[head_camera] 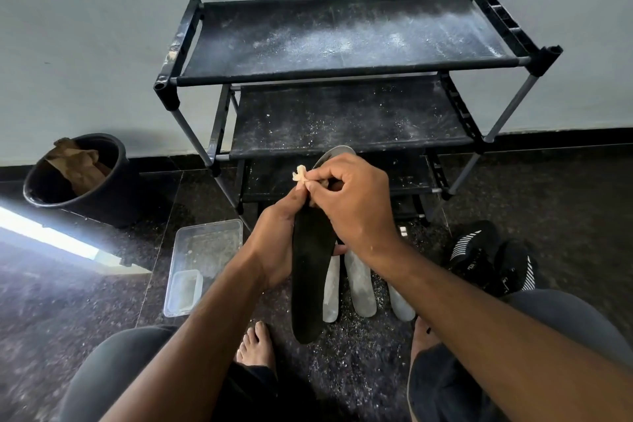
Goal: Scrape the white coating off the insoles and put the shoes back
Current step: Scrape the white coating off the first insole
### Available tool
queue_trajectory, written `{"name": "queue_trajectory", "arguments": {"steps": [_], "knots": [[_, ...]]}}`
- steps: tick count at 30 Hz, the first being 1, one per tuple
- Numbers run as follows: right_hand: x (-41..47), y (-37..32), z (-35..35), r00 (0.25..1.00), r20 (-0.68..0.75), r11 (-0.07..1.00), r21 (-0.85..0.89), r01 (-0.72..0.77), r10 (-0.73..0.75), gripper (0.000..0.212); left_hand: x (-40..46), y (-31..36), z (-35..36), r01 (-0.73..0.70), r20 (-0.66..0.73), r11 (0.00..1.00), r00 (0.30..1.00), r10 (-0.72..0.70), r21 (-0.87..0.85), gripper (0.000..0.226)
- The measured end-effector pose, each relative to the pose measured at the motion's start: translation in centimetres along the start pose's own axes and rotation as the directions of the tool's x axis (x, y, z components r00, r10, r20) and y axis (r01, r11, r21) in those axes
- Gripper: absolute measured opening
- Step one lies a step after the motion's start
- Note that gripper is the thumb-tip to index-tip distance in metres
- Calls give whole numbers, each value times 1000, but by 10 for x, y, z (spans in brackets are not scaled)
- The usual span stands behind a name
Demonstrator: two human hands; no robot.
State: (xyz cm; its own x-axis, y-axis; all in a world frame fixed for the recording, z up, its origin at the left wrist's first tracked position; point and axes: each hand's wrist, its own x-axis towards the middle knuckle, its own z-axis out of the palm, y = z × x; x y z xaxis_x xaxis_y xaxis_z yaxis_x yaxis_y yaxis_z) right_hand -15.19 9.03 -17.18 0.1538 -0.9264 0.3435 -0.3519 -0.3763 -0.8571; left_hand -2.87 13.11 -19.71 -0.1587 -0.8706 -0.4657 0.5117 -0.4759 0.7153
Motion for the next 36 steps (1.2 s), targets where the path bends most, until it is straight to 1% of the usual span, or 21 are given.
{"name": "queue_trajectory", "arguments": {"steps": [1, 4, 6, 7, 10, 12, 13, 15, 17, 18, 20, 22, 23, 24, 25, 28, 30, 32, 34, 36], "knots": [[2, 1, -1, 1000, -7, 1000, 5, -3, 3, 6, 0, 0, 0, -1, -1, 1000, 1000, 1, 9, 49], [16, 4, -12, 991, -125, 998, -4, -55, 55, 7, -1, 0, 2, 7, 11, 999, 1000, -7, 52, 52], [18, 5, -16, 984, -169, 998, -16, -65, 61, 7, -1, 0, 3, 11, 16, 998, 1000, -12, 54, 54], [15, 5, -15, 986, -159, 998, -27, -53, 48, 7, -2, 0, 4, 11, 11, 999, 1000, -12, 53, 54], [0, 2, -2, 999, -34, 999, -46, 4, -5, 8, -3, 2, 4, 13, -11, 1000, 1000, -13, -17, 53], [-5, 2, 2, 1000, 16, 998, -50, 24, -23, 8, -3, 4, 3, -1, -24, 999, 1000, 0, -54, 52], [-3, 2, 0, 1000, 15, 999, -46, 15, -14, 7, -4, 5, 3, -5, -17, 998, 1000, 4, -55, 53], [5, 6, -7, 999, -33, 998, -54, -10, 8, 6, -5, 5, 3, -9, -2, 999, 1000, 9, -41, 54], [11, 10, -10, 997, -80, 994, -109, 4, -13, 6, -5, 5, 4, -11, -10, 1000, 1000, 11, -20, 56], [10, 11, -9, 997, -76, 990, -137, 21, -32, 7, -6, 6, 4, -7, -16, 1000, 1000, 7, -19, 56], [2, 11, -2, 997, 10, 982, -174, 77, -76, 8, -6, 6, 3, -4, -32, 999, 999, 3, -52, 56], [-8, 7, 3, 986, 131, 977, -172, 125, -103, 9, -7, 6, 1, -14, -64, 997, 998, 9, -79, 54], [-8, 6, 3, 980, 170, 977, -166, 135, -107, 10, -7, 7, 0, -18, -73, 996, 997, 11, -88, 54], [-6, 6, 2, 978, 179, 977, -168, 134, -104, 11, -7, 7, 0, -21, -71, 995, 997, 14, -95, 55], [-1, 7, -1, 983, 158, 976, -177, 125, -97, 11, -6, 8, 1, -24, -60, 995, 998, 18, -101, 57], [15, 14, -12, 996, 28, 975, -204, 84, -80, 9, -7, 8, 3, -16, -50, 997, 999, 12, -79, 61], [14, 16, -14, 996, 1, 970, -226, 90, -93, 8, -8, 9, 5, -14, -54, 998, 998, 10, -66, 61], [4, 13, -8, 990, 67, 962, -239, 135, -122, 6, -9, 10, 6, -28, -64, 997, 998, 24, -66, 57], [-7, 10, 1, 977, 154, 962, -208, 175, -145, 7, -10, 11, 7, -36, -79, 998, 996, 32, -49, 57], [-9, 10, 5, 968, 190, 959, -200, 200, -163, 6, -11, 11, 6, -41, -85, 999, 996, 39, -22, 60]]}}
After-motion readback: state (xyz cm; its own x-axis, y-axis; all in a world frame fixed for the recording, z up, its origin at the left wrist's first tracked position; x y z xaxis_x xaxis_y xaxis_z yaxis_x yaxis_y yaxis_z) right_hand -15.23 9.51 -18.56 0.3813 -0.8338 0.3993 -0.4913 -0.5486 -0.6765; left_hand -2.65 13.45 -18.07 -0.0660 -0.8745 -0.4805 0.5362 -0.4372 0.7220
